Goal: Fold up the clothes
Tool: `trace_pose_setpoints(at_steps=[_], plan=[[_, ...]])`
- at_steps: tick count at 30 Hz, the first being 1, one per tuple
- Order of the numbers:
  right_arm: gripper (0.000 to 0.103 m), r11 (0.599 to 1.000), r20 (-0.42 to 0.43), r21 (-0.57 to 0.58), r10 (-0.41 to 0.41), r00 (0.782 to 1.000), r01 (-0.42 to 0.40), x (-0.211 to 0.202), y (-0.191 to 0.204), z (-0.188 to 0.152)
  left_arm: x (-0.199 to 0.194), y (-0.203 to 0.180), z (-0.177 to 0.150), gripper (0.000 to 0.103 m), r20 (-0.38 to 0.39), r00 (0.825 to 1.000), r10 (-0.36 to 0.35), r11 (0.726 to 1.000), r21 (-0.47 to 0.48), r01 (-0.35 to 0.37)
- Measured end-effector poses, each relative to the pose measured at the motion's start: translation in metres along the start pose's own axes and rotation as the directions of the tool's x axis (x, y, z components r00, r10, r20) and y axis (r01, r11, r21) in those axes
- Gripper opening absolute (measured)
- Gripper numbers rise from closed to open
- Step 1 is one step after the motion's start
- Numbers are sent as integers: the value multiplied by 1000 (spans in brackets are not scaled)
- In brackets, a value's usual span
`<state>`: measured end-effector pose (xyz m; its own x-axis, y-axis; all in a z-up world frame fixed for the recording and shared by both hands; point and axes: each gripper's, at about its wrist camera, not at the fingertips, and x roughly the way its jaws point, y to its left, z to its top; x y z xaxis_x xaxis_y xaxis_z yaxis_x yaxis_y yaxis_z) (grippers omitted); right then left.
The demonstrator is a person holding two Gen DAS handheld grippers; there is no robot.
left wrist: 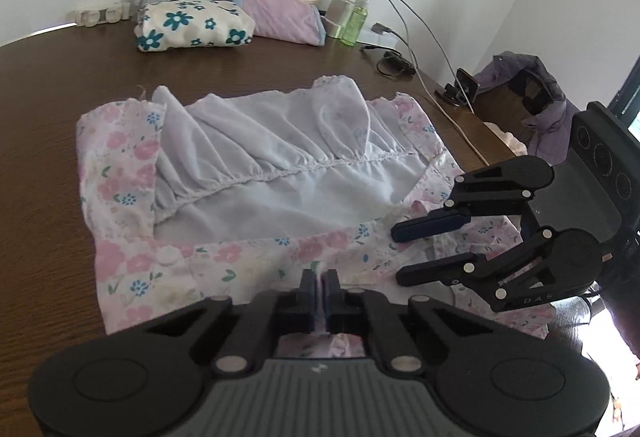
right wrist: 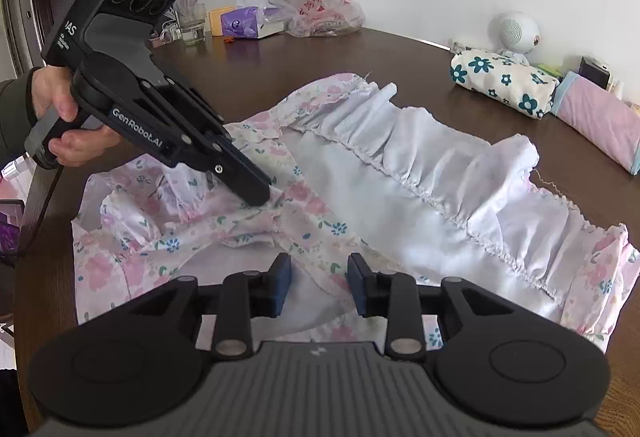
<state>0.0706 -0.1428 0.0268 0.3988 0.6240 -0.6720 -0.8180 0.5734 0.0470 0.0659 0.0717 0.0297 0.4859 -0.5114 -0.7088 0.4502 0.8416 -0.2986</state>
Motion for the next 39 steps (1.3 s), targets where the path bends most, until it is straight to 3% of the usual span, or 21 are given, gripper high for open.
trace_pose_setpoints(at_steps=[2, 4, 7, 10, 14, 18, 23, 25, 26, 27, 30, 32, 39], plan=[[28, 1000, 2, -10, -13, 1000, 13, -1, 2, -1, -10, -2, -6, 1, 48, 998, 40, 999, -19, -39], [10, 999, -2, -21, -30, 1000, 30, -2, 6, -1, -16, -8, -11, 0, 85, 990, 109, 994, -19, -107], [4, 996, -14, -34, -78, 997, 78, -4, 12, -1, -22, -20, -18, 0, 123, 962, 242, 970, -11, -242], [3, 993, -31, -15, -120, 992, 119, -6, 15, -1, -23, -23, -24, 0, 123, 954, 274, 962, -40, -271], [2, 985, -58, -7, -170, 984, 170, -9, 23, 1, -19, -30, -29, 1, 116, 939, 324, 945, 10, -328], [2, 976, -27, -1, -219, 975, 219, -27, 31, 2, -34, -38, -30, 3, 181, 938, 297, 951, 27, -307], [5, 965, 18, 60, -255, 967, 254, -56, 25, -1, -43, -57, -27, 17, 215, 924, 317, 938, 76, -339], [12, 965, 16, 90, -249, 968, 247, -67, 23, -9, -51, -66, -30, 22, 220, 932, 288, 944, 97, -314], [13, 966, 13, 107, -239, 971, 236, -73, 23, -16, -52, -69, -34, 31, 217, 941, 261, 951, 110, -289], [13, 966, 9, 125, -229, 973, 226, -79, 22, -22, -53, -72, -39, 34, 213, 949, 233, 957, 123, -262], [13, 965, 7, 181, -196, 981, 191, -86, 27, -41, -29, -77, -54, 32, 144, 971, 192, 970, 123, -211], [13, 962, -21, 196, -191, 981, 191, -81, 33, -53, -13, -79, -60, 22, 111, 973, 205, 968, 125, -218], [14, 960, -41, 199, -195, 980, 199, -87, 45, -67, -11, -88, -73, 28, 154, 970, 189, 964, 157, -213]])
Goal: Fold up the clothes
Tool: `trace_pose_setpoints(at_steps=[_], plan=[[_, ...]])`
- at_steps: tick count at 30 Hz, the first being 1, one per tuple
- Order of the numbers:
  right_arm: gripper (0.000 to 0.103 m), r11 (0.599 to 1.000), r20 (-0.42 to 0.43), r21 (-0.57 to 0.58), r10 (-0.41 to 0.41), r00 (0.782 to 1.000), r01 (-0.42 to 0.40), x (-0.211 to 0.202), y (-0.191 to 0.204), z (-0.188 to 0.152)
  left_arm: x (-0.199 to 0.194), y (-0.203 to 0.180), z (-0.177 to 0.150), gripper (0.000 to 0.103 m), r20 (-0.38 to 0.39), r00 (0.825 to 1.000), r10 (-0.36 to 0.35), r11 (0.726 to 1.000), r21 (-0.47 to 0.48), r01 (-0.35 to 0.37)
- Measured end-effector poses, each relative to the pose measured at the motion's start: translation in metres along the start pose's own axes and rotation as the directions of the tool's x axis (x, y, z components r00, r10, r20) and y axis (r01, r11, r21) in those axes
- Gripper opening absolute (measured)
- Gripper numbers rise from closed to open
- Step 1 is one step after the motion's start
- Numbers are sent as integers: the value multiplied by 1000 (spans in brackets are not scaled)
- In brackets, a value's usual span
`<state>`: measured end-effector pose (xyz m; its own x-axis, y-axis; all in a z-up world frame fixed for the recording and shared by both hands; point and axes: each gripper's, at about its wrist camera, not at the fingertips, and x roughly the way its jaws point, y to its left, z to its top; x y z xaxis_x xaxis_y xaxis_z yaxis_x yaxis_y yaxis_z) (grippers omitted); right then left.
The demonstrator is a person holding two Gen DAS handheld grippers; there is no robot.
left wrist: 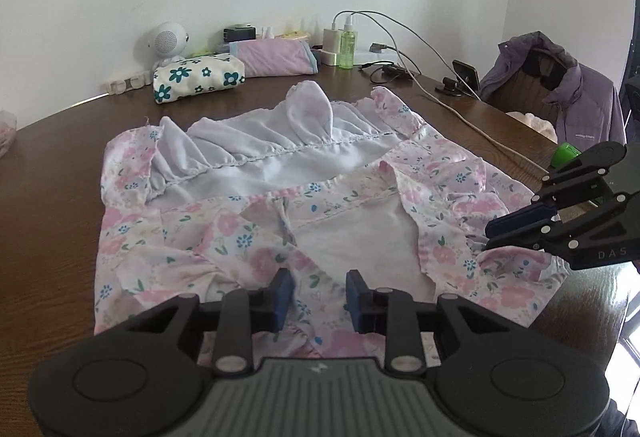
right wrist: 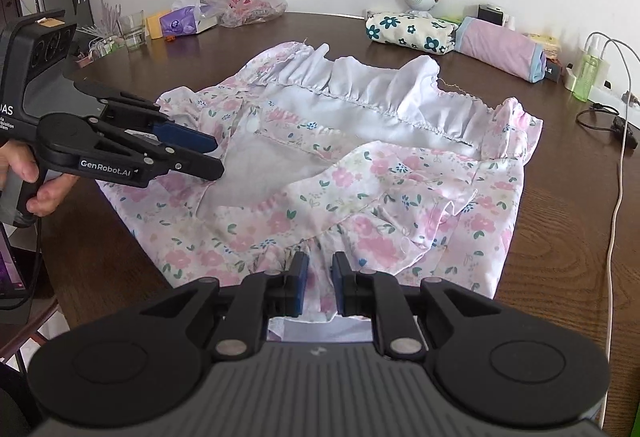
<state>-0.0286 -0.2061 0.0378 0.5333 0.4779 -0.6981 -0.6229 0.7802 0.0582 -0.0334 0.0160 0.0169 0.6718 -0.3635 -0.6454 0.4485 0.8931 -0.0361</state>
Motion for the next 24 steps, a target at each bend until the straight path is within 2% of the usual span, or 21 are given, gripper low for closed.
trace_pose_setpoints(at_steps=[2, 5, 6, 7, 9, 11, 14, 15, 16, 18, 20, 21, 22, 24], plan=[[14, 999, 38, 27, 27, 999, -28, -5, -3, 10, -6, 0, -1, 28, 11, 1000, -2, 1000, -4, 2], [15, 983, 135, 79, 155, 979, -167, -3, -3, 45, -22, 5, -1, 33, 48, 999, -15, 999, -31, 17], [22, 971, 153, 81, 211, 966, -225, 4, -1, 58, -25, 7, -2, 35, 49, 999, -14, 999, -42, 16], [38, 956, 158, 87, 266, 951, -282, 16, 1, 74, -29, 8, -3, 36, 50, 999, -13, 998, -54, 16], [55, 929, 123, 117, 338, 933, -352, 45, 6, 102, -30, 8, -8, 36, 36, 999, 0, 998, -63, 2], [56, 905, 48, 190, 379, 924, -381, 80, 5, 123, -27, 5, -14, 36, 15, 1000, 14, 998, -65, -13], [48, 851, -51, 330, 447, 893, -407, 124, -3, 135, -24, -3, -23, 36, 6, 999, 34, 998, -55, -33], [43, 840, -76, 372, 451, 889, -394, 134, -5, 137, -25, -5, -25, 36, 9, 999, 40, 998, -43, -39], [37, 825, -78, 399, 465, 882, -400, 140, -6, 136, -25, -5, -25, 36, 8, 999, 40, 998, -38, -40], [36, 793, -78, 451, 492, 867, -409, 152, -8, 136, -25, -2, -26, 36, 10, 999, 30, 997, -67, -29], [22, 763, -37, 482, 509, 860, -431, 154, -10, 134, -25, 0, -26, 36, 11, 1000, 21, 996, -89, -20], [4, 748, -15, 495, 516, 856, -442, 155, -11, 133, -26, -1, -26, 36, 8, 1000, 20, 996, -89, -20], [3, 748, 15, 480, 516, 856, -459, 148, -10, 132, -26, -1, -25, 36, 6, 1000, 20, 996, -90, -20], [3, 805, 67, 366, 477, 876, -466, 123, -3, 130, -26, -1, -25, 36, 3, 1000, 19, 996, -89, -18]])
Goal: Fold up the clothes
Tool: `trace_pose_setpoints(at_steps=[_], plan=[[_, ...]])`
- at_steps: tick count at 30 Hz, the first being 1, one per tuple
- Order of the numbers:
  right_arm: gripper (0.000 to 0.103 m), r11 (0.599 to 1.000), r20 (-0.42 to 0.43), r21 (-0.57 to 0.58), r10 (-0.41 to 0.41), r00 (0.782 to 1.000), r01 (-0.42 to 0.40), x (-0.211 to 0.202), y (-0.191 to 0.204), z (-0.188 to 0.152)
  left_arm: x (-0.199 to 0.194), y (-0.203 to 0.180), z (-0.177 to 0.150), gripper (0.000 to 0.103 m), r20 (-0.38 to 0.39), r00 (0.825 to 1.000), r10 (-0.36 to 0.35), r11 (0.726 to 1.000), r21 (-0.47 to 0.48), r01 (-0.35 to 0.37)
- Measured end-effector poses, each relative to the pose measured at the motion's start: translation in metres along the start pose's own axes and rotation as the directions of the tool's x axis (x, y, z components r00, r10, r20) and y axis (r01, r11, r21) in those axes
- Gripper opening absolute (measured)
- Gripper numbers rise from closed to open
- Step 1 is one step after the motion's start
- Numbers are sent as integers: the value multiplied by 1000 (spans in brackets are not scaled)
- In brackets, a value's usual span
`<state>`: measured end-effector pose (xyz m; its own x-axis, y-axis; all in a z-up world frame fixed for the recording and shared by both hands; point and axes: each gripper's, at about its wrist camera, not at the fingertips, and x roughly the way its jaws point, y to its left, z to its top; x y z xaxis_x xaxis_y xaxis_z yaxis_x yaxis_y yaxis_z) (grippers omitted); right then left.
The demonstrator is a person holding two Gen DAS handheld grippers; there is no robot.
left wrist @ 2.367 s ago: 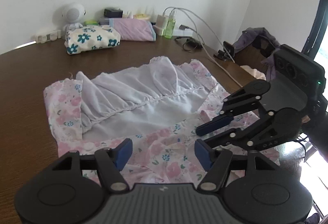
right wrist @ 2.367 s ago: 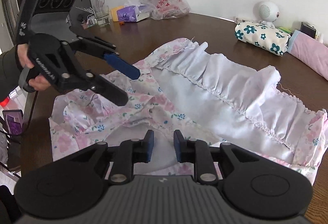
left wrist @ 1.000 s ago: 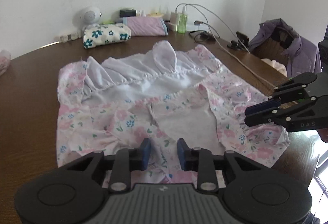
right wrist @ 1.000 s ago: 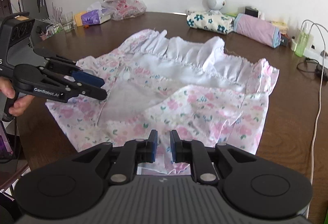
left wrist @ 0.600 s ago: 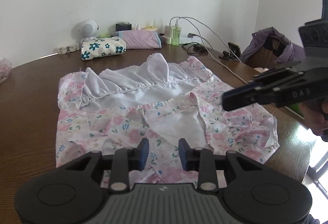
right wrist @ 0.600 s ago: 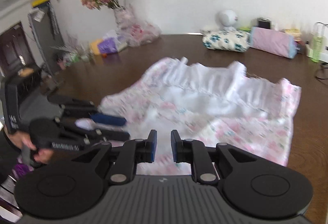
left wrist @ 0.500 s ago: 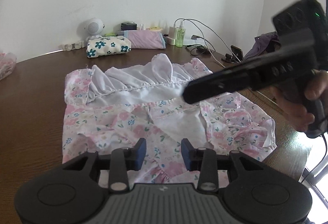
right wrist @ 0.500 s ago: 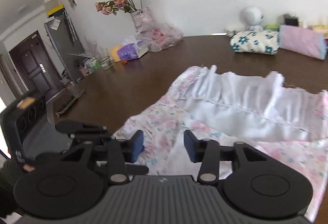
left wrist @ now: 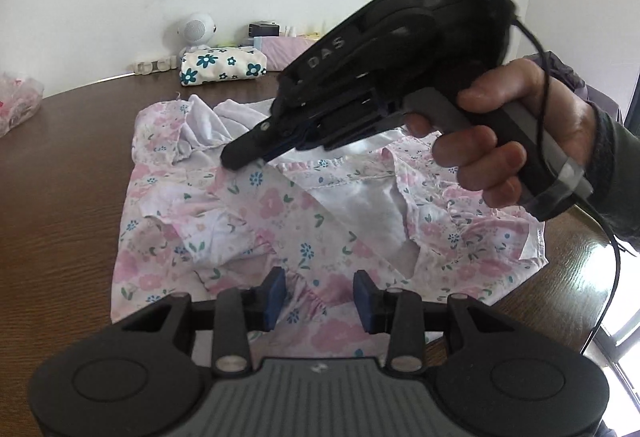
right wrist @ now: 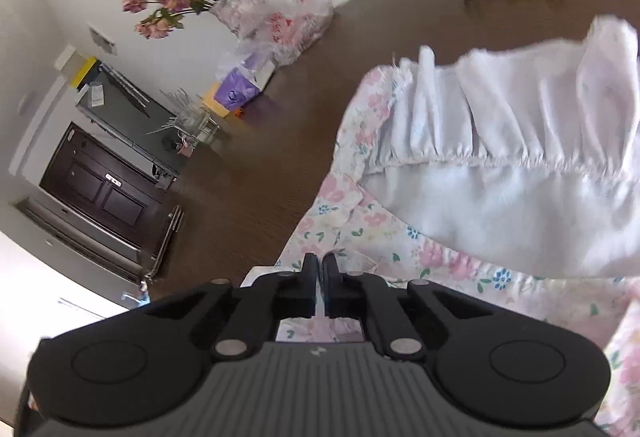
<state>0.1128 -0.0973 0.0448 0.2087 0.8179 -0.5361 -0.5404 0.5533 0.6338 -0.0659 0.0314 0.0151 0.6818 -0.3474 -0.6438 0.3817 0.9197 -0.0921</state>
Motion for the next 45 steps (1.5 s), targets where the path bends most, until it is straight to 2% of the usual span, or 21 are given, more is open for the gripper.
trace_pose_setpoints(at_steps=[2, 6, 9, 10, 12, 15, 17, 18, 19, 20, 21, 23, 25, 28, 31, 33, 36, 38, 39, 41, 45], plan=[[3, 991, 52, -136, 2, 999, 6, -18, 18, -11, 0, 0, 0, 36, 3, 1000, -3, 1000, 1, 3], [5, 986, 2, -149, -73, 997, 72, -19, 24, -28, 0, -1, -2, 36, 8, 1000, -1, 1000, 13, 1], [13, 999, -28, -6, -35, 999, 35, -13, 4, -26, 0, -1, -3, 38, 17, 1000, -6, 1000, 5, 6], [28, 998, -39, 60, -12, 999, 15, -10, -5, -24, 0, 0, -3, 39, 17, 1000, -7, 1000, 0, 7], [42, 973, -38, 229, 28, 999, -19, -4, -27, -15, 0, -1, -3, 39, 17, 1000, -5, 1000, 1, 5], [43, 903, -38, 423, 105, 994, -79, 11, -51, -5, 0, -1, -3, 39, 17, 1000, -4, 1000, 6, 4], [42, 861, -44, 503, 114, 993, -77, 22, -60, -2, 0, -1, -4, 39, 19, 1000, -5, 1000, 4, 5], [41, 859, -46, 507, 106, 993, -68, 25, -60, 1, 0, -1, -4, 39, 20, 1000, -6, 1000, 4, 6], [34, 859, -47, 508, 96, 994, -58, 28, -59, 3, 0, -1, -4, 39, 20, 1000, -7, 1000, 6, 6], [25, 872, -48, 488, 72, 996, -40, 30, -55, 4, -1, -1, -4, 39, 19, 1000, -7, 1000, 9, 7], [4, 895, -55, 445, 47, 997, -18, 30, -50, 5, -1, -1, -4, 39, 18, 1000, -9, 1000, 10, 9], [1, 956, -36, 294, -12, 999, 22, 24, -34, 2, 0, -1, -4, 39, 17, 1000, -11, 1000, 11, 11], [1, 993, 10, 108, -50, 999, 48, 15, -17, -3, -1, -1, -4, 39, 19, 1000, -13, 1000, 12, 12], [1, 999, 109, -24, 43, 993, -41, -2, -4, -11, 0, -1, -4, 39, 20, 1000, -16, 1000, 13, 16], [1, 990, 79, -139, 8, 997, 3, -2, 13, -10, 0, -1, -4, 39, 18, 1000, -16, 1000, 12, 16], [1, 987, 39, -162, 18, 999, -11, 0, 19, -11, 0, -1, -3, 39, 16, 1000, -13, 1000, 14, 13], [2, 973, 27, -223, -53, 998, 58, -3, 29, -16, 1, -3, -4, 41, 17, 1000, -13, 1000, 20, 12], [4, 964, 48, -196, -176, 983, 182, -10, 25, -18, 1, -4, -4, 45, 16, 1000, -15, 1000, 25, 15], [4, 961, 62, -182, -202, 978, 210, -14, 23, -18, 1, -5, -4, 45, 16, 1000, -14, 999, 32, 14], [4, 969, 86, -172, -166, 982, 179, -28, 24, -20, 1, -7, -4, 46, 16, 1000, -10, 999, 44, 9], [12, 961, 16, -222, -163, 986, 162, -27, 35, -30, 1, -8, -4, 48, 14, 1000, -11, 999, 48, 10]])
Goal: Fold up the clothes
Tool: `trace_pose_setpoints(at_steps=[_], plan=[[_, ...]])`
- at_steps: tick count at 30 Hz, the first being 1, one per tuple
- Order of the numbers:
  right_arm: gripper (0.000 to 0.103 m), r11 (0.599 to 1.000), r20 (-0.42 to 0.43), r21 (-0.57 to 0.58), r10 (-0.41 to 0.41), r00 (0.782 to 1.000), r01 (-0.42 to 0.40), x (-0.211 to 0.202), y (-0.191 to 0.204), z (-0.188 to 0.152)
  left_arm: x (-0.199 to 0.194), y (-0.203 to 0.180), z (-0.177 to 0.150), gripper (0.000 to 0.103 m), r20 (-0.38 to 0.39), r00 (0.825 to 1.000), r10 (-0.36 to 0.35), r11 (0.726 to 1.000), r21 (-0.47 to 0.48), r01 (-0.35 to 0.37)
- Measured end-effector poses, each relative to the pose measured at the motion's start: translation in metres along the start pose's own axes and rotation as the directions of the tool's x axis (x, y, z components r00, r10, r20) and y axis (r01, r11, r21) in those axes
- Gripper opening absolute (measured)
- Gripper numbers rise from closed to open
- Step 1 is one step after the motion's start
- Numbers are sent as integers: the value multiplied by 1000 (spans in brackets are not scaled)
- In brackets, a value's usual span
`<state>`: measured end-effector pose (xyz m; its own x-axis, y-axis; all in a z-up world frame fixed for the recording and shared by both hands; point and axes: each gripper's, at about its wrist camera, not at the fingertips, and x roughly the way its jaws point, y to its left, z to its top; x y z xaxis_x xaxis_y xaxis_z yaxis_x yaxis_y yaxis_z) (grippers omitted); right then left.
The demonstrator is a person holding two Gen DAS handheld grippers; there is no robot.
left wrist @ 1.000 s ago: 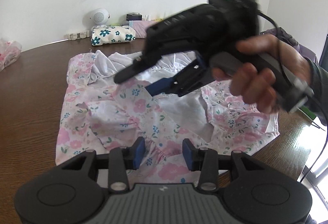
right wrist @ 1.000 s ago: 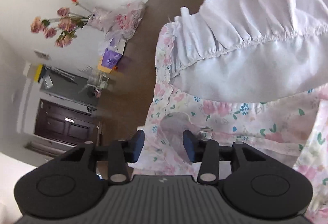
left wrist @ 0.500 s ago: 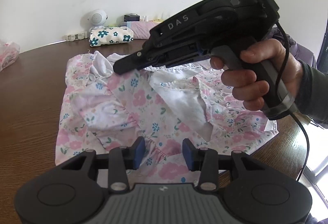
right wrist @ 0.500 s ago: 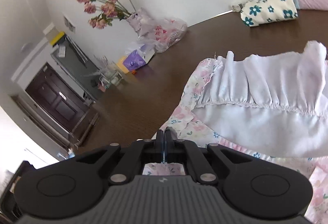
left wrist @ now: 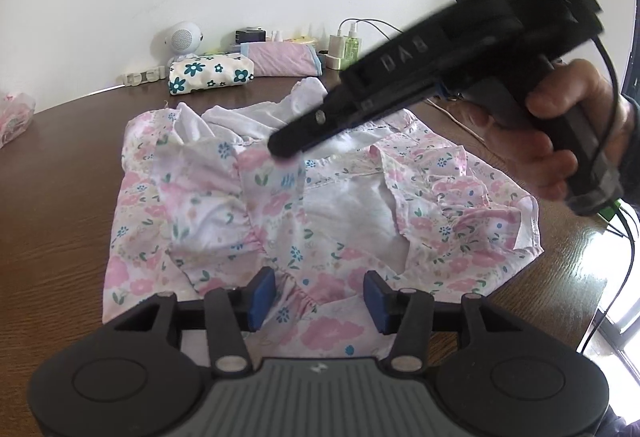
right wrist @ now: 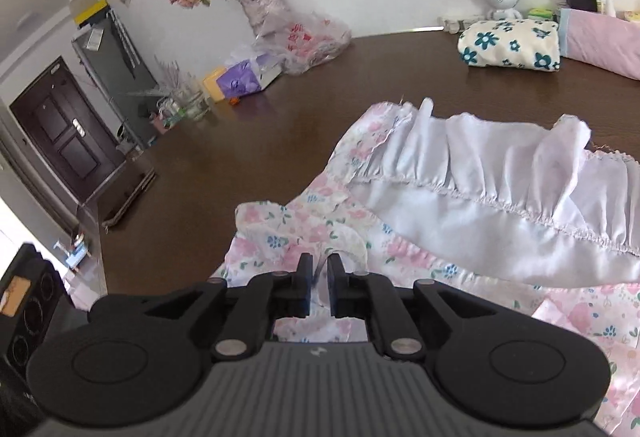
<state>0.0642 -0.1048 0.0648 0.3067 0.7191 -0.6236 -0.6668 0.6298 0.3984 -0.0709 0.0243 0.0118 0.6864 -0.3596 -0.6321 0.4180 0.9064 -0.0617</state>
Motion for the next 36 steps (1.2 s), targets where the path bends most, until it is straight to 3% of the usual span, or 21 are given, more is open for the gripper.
trace_pose_setpoints(at_steps=[2, 6, 9, 12, 15, 18, 20, 21, 24, 26, 28, 29, 31, 33, 36], plan=[[15, 1000, -32, -3, -24, 999, 24, 10, 2, -6, 0, 0, 0, 48, 1, 1000, -1, 1000, -1, 1], [5, 999, -96, 17, -42, 994, 44, 32, -1, -16, 0, 1, 0, 49, 1, 1000, -3, 1000, -4, 3], [4, 996, -93, -64, -69, 993, 64, 31, 6, -19, -1, 8, 2, 49, -3, 999, -34, 999, -31, 34], [5, 992, -95, -96, -89, 991, 80, 28, 7, -19, -10, 32, 7, 48, 4, 992, -129, 980, -153, 128], [6, 981, -63, -162, -121, 991, 110, 25, 10, -19, -25, 58, 19, 48, 86, 982, -171, 946, -263, 188], [7, 967, -45, -207, -164, 985, 151, 29, 13, -16, -22, 60, 35, 44, 94, 986, -138, 961, -227, 156], [8, 953, -29, -215, -226, 974, 215, 29, 12, -14, -10, 55, 39, 29, 57, 989, -137, 969, -199, 146], [12, 954, -10, -189, -238, 971, 232, 24, 9, -13, -2, 53, 37, 26, 32, 988, -153, 967, -200, 156], [28, 970, 50, -70, -231, 972, 234, 2, -6, -9, 16, 44, 29, 22, -45, 988, -150, 975, -173, 141], [28, 974, 74, -32, -220, 973, 223, -11, -14, -5, 17, 40, 24, 20, -46, 990, -132, 982, -144, 125], [18, 993, 68, -8, -119, 991, 120, -21, -16, -3, 16, 40, 22, 20, -43, 991, -130, 981, -148, 123], [15, 999, 52, 2, -45, 998, 45, -20, -16, -1, 15, 41, 21, 20, -41, 990, -131, 980, -153, 124], [14, 1000, 27, -4, 23, 999, -23, -12, -10, 1, 14, 41, 19, 20, -36, 991, -130, 980, -155, 123], [14, 1000, 2, -12, 15, 1000, -15, 6, -5, 2, 14, 39, 18, 20, -31, 992, -123, 982, -149, 117], [14, 995, 3, 53, -86, 996, 86, 32, -18, 11, 15, 34, 18, 20, -27, 994, -107, 987, -123, 103]])
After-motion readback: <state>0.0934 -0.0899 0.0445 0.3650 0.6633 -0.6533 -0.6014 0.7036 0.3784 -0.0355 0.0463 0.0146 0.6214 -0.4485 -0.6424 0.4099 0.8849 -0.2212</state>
